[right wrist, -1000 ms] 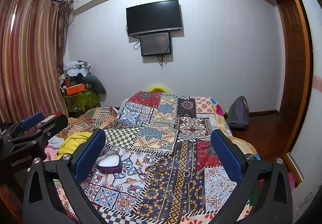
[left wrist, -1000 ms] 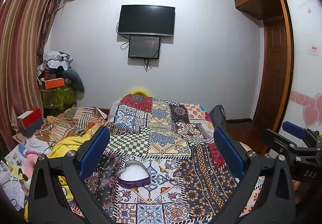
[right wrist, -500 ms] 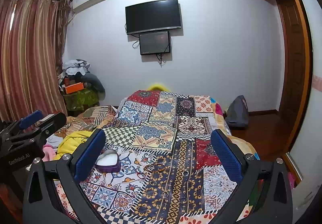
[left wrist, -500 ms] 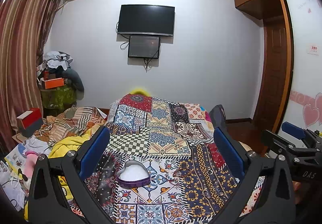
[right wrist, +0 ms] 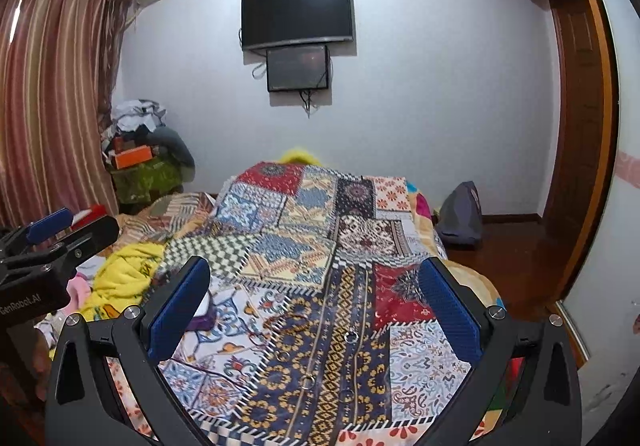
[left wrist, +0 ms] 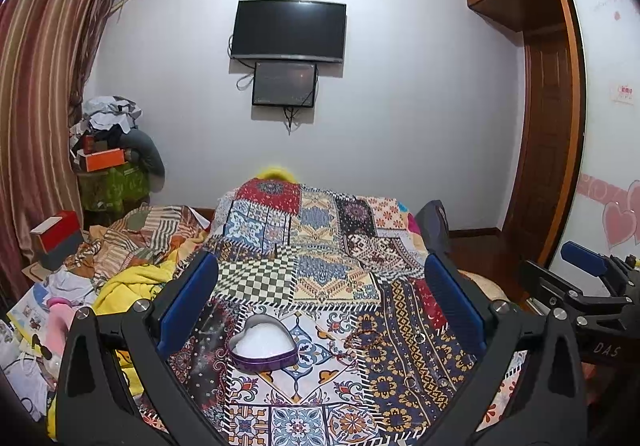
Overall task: Organize jewelry
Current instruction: 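Move the right tool down toward the gold ring on the blue strip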
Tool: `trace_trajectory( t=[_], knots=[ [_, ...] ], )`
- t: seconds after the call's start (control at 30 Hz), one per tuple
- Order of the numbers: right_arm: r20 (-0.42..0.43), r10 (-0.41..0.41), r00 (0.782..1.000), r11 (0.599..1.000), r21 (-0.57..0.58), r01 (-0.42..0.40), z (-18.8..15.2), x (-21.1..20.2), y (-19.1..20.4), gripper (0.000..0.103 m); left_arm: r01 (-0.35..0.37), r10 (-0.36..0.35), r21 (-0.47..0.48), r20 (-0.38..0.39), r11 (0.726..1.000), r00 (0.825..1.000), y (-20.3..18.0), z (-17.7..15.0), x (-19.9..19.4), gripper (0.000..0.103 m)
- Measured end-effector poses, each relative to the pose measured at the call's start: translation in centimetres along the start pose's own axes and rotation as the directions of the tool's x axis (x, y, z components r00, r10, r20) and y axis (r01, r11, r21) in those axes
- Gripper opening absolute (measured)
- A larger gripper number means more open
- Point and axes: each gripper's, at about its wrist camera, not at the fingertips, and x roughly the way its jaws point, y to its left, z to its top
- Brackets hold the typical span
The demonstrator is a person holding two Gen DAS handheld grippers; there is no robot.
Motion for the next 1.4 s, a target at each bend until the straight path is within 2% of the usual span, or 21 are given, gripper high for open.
trace_trajectory(
  t=[0.2,0.33,0.47,0.6,0.7,0.77,0.87,0.93,1.0,1.13,1.2,1.23,1.33,1.4],
  knots=[
    [-0.091,-0.034,0.995,0.999,-0.042,0.03,-1.6,2.4,-0.7,0.103,0.015,-0.015,0.001,-0.09,1.0,0.996,0.0,-1.1,2.8,0.103],
    [-0.175,-0.052,0.983,0.995,-0.09,0.037,-3.4,4.3,-1.2,0.103,0.014,-0.013,0.007,-0.164,1.0,0.986,0.0,-2.5,5.1,0.103],
    [-0.26,-0.053,0.964,0.994,-0.105,0.026,-5.1,5.8,-1.8,0.103,0.014,-0.009,0.022,-0.244,1.0,0.97,0.1,-4.4,7.4,0.103],
    [-0.337,-0.018,0.941,0.995,-0.097,-0.016,-6.7,6.8,-2.3,0.1,-0.001,0.012,0.037,-0.312,0.999,0.95,0.4,-6.4,9.3,0.103],
    [-0.4,0.018,0.916,0.995,-0.085,-0.057,-8.2,7.5,-2.3,0.091,0.01,0.0,0.025,-0.38,1.0,0.925,0.8,-8.0,10.7,0.103],
    [-0.447,0.048,0.893,0.994,-0.063,-0.085,-9.2,8.5,-2.3,0.078,0.021,-0.013,0.013,-0.418,1.0,0.908,1.1,-9.1,11.5,0.103],
    [-0.522,0.108,0.846,0.991,-0.013,-0.135,-10.7,10.0,-2.4,0.064,0.029,-0.024,0.003,-0.482,1.0,0.876,1.2,-10.9,12.6,0.103],
    [-0.548,0.135,0.826,0.988,0.013,-0.154,-11.3,10.8,-2.5,0.061,0.03,-0.02,0.012,-0.513,0.999,0.858,1.1,-11.9,13.2,0.103],
    [-0.562,0.149,0.813,0.987,0.038,-0.155,-11.7,11.3,-2.7,0.061,0.036,-0.02,0.02,-0.541,0.999,0.841,1.1,-12.9,13.6,0.103],
    [-0.586,0.154,0.796,0.988,0.067,-0.142,-12.1,12.0,-3.5,0.05,0.049,-0.034,0.01,-0.588,0.999,0.808,0.9,-14.4,14.6,0.103],
    [-0.594,0.16,0.788,0.987,0.086,-0.136,-12.3,12.2,-4.0,0.05,0.062,-0.055,-0.009,-0.603,0.998,0.796,0.9,-15.0,14.9,0.102],
    [-0.598,0.159,0.785,0.987,0.093,-0.13,-12.3,12.3,-4.3,0.05,0.069,-0.066,-0.019,-0.609,0.997,0.79,0.9,-15.2,15.0,0.097],
    [-0.615,0.157,0.773,0.987,0.11,-0.113,-12.7,12.3,-5.1,0.05,0.113,-0.123,-0.057,-0.641,0.992,0.758,0.5,-15.6,15.7,0.084],
    [-0.628,0.163,0.761,0.986,0.126,-0.108,-13.2,12.8,-5.5,0.045,0.149,-0.16,-0.073,-0.652,0.986,0.741,-0.2,-15.8,16.2,0.081]
  ],
)
